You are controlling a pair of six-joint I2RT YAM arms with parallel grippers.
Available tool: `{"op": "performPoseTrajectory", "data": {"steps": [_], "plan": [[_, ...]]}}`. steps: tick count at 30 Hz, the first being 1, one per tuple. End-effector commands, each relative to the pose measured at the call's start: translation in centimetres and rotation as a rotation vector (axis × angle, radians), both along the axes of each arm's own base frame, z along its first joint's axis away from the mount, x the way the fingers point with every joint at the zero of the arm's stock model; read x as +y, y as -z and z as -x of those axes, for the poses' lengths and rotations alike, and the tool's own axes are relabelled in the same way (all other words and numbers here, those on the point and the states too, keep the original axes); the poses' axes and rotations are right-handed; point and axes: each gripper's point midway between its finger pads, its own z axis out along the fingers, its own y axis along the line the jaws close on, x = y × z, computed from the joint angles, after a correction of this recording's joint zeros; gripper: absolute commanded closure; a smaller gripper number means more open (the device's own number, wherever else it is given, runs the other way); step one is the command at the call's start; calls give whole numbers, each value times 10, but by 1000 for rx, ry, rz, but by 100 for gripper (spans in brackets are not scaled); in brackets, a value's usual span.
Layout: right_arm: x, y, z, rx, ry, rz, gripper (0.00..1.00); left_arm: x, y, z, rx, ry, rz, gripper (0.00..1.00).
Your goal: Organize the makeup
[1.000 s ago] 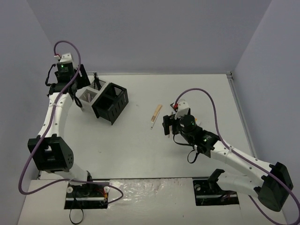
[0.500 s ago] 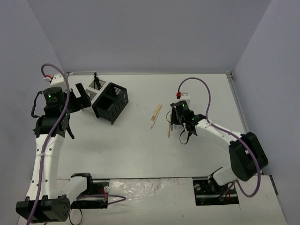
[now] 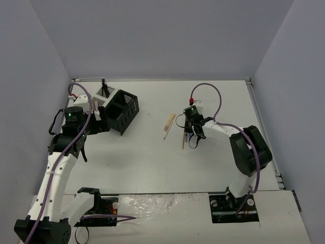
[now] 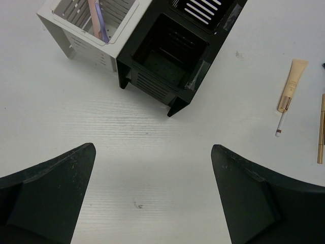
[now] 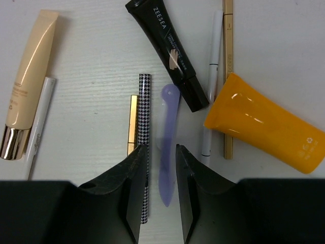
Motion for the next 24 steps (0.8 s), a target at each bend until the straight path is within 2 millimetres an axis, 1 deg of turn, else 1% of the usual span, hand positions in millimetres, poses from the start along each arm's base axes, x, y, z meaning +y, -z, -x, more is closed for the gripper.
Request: {"op": "performPoseTrajectory", "data": {"steps": [1,9,14,17,19,20,22,24], "plan": [[0,-13,-23,-62,56,-9,74,-3,-33,-11,-112,15,-1,3],[-5,9,-24,-26,75,21,74,-4,-32,-11,-107,21,4,3],[-9,22,-20,0,84,36,74,-4,-31,-12,-102,22,7,3],[-10,24,-19,3,80,44,83,-5,-30,-12,-100,26,10,3],[-10,21,-19,-4,71,44,93,-7,-30,-12,-100,33,16,3],[-8,17,-19,-14,62,37,97,-8,-31,-12,-101,37,21,3],[-3,6,-19,-38,33,20,100,-15,-33,-12,-101,58,52,3],[9,-15,-19,-90,-23,-3,100,-23,-36,-12,-99,81,88,3]]}}
